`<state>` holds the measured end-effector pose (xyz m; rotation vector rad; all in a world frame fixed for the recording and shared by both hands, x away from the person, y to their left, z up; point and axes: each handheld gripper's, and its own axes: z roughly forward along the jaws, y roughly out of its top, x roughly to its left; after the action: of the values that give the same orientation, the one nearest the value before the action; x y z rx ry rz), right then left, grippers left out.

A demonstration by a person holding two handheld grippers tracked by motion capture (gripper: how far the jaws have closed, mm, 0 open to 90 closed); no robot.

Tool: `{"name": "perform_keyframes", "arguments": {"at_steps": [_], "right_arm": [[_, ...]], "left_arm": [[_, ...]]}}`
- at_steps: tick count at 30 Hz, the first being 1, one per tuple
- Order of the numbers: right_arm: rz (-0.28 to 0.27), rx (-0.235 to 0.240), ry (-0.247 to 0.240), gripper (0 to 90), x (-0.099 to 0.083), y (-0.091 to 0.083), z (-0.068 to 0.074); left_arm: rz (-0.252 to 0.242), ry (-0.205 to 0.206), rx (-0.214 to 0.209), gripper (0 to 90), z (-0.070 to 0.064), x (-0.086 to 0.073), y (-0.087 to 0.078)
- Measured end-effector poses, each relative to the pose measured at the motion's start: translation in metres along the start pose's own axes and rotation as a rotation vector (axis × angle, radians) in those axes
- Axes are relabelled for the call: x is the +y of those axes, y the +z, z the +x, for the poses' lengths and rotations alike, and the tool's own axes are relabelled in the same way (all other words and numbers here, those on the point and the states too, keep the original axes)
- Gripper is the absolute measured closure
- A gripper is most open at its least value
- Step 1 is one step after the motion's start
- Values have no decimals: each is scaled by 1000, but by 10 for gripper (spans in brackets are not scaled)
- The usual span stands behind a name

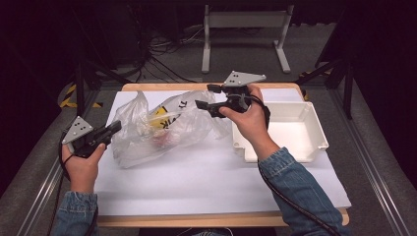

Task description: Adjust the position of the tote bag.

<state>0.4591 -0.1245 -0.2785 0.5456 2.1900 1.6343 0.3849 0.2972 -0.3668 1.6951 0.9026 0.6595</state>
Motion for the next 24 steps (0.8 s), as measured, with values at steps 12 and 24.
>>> {"name": "perform_keyframes", "arguments": {"at_steps": [12,24], "right_arm": [[92,149,-149,288,-11,-1,60],[275,169,-186,514,-51,41,67]], "left_arm": [[-5,-8,-16,890,1,1,2],[-16,-2,-41,886,-3,4,1]]}}
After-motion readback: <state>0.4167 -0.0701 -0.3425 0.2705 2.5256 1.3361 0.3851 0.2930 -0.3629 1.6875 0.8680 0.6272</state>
